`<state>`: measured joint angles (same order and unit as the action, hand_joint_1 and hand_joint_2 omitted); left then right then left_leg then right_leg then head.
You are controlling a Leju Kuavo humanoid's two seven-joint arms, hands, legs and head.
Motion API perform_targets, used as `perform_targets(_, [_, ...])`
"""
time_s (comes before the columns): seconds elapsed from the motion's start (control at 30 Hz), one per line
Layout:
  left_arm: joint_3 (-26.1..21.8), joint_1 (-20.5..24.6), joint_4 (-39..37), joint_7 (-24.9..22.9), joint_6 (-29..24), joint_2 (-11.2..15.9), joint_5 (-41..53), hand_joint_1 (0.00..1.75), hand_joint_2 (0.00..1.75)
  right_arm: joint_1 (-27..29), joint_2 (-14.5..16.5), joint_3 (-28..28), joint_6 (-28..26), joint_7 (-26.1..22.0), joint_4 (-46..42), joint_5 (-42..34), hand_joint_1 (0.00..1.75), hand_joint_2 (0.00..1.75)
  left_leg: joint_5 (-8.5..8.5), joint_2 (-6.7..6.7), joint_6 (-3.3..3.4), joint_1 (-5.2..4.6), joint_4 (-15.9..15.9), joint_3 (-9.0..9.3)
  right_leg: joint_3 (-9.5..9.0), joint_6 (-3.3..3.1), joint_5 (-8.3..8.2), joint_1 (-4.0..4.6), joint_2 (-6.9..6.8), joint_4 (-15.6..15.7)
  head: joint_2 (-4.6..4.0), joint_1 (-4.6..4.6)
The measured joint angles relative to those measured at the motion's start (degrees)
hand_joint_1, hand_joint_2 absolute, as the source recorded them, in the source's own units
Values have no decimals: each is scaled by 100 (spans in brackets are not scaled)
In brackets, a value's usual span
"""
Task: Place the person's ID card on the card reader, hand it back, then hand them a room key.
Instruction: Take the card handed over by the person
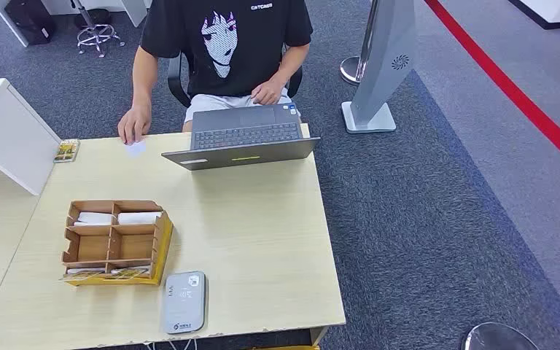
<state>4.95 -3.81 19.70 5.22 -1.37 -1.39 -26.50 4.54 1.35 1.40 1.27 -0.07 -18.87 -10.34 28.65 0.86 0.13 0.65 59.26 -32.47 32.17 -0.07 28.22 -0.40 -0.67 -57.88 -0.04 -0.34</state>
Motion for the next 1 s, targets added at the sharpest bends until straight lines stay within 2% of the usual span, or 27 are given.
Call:
perform_targets(0.27, [325,249,-231,350,-72,-71,-1324,0,175,-206,86,107,110,-63,274,-532,0,175,-2,0,-2,0,0,1,0,0,-1,0,0,0,0,-1])
perform_targets(0.37, [612,333,-329,561,-74,-93,-1687,0,175,-284,93,200,106,-63,387,-692,0,44,-2,0,-2,0,0,2,0,0,-1,0,0,0,0,-1])
perform_targets(0.4, [744,350,-352,621,-66,-98,-1709,0,175,-299,92,226,100,-63,411,-723,0,44,-2,0,-2,-1,0,2,0,0,-1,0,0,0,0,-1])
perform_targets(0.5, [1243,400,-430,724,24,-112,-1557,0,175,-331,60,296,84,-52,478,-767,0,175,-2,0,-2,-2,1,1,0,0,-1,0,0,0,0,-1])
perform_targets(0.83, [2921,556,-613,784,842,-118,-742,0,175,-427,-202,766,129,130,662,-626,0,175,-1,0,-1,-3,2,1,0,1,-2,-5,0,0,0,0])
perform_targets(1.0, [3439,682,-753,790,1327,-87,-620,0,175,-507,-383,1168,226,137,753,-366,0,175,-4,-9,0,-3,2,0,0,0,-2,-6,-1,-1,0,-4])
